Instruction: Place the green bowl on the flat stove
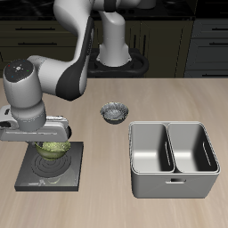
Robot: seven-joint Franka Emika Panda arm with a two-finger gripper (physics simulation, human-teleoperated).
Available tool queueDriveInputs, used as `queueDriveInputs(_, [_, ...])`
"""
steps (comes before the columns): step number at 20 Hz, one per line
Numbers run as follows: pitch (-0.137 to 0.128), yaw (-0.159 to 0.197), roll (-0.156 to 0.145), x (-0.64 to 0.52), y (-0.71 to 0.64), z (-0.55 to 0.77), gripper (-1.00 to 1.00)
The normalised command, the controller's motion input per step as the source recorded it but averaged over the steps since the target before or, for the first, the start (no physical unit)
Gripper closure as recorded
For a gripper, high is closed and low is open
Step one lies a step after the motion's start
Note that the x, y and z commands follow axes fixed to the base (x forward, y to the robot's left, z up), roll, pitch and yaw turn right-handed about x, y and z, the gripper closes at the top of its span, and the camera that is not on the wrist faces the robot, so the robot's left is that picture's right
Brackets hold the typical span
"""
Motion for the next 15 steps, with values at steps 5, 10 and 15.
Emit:
queueDriveInputs(5, [0.032, 0.052, 0.011, -0.06, 0.20, -0.09, -1.00])
queueDriveInputs(10, [-0.016, 0.031, 0.032, -0.10, 0.14, 0.06, -1.00])
queueDriveInputs(15, [-0.019, -0.010, 0.009, -0.10, 0.03, 0.19, -1.00])
